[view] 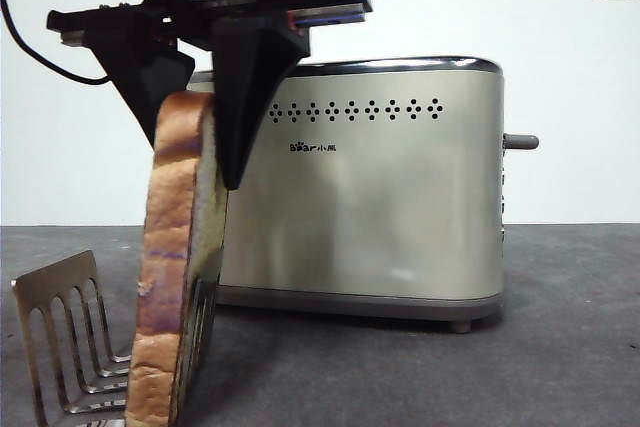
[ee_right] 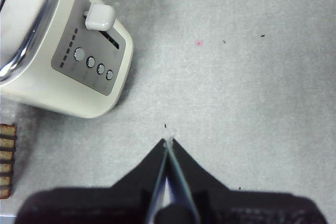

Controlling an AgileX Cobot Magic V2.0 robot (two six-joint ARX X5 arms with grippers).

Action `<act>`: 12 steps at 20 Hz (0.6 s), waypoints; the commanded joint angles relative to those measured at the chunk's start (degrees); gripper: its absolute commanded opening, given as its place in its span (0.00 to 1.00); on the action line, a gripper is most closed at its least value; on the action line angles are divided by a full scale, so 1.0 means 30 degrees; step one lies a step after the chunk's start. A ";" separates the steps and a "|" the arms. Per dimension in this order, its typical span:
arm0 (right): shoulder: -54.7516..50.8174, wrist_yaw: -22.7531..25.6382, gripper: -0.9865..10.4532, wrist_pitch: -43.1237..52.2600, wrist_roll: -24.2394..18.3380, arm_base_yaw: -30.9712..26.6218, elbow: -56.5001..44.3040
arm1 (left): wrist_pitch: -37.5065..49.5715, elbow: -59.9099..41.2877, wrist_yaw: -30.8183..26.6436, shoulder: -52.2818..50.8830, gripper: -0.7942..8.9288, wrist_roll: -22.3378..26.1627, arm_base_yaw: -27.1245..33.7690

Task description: Pick up a slice of bread from the rack,put the bread on the toaster,press the button

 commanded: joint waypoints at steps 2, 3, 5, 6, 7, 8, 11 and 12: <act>-0.0022 -0.0029 0.09 0.0401 -0.0153 0.0000 0.0073 | -0.0248 -0.0036 -0.0073 0.0036 0.23 0.0233 0.0058; -0.0022 -0.0029 0.09 0.0444 -0.0153 0.0000 0.0073 | -0.0459 -0.0029 -0.0138 -0.0022 0.23 0.0233 0.0066; -0.0022 -0.0029 0.09 0.0474 -0.0153 0.0000 0.0073 | -0.0838 -0.0029 -0.0211 -0.0051 0.23 0.0262 0.0095; -0.0022 -0.0029 0.09 0.0481 -0.0153 0.0000 0.0073 | -0.0925 -0.0022 -0.0211 -0.0051 0.23 0.0306 0.0095; -0.0022 -0.0029 0.09 0.0474 -0.0153 0.0000 0.0073 | -0.0984 -0.0022 -0.0270 -0.0051 0.19 0.0313 0.0095; -0.0022 -0.0029 0.09 0.0481 -0.0153 0.0000 0.0073 | -0.1005 -0.0022 -0.0357 -0.0051 0.15 0.0364 0.0095; -0.0015 -0.0029 0.09 0.0481 -0.0153 0.0000 0.0073 | -0.1180 -0.0022 -0.0423 -0.0073 0.14 0.0408 0.0095; -0.0015 -0.0022 0.09 0.0481 -0.0160 0.0000 0.0073 | -0.1217 -0.0022 -0.0423 -0.0109 0.14 0.0561 0.0102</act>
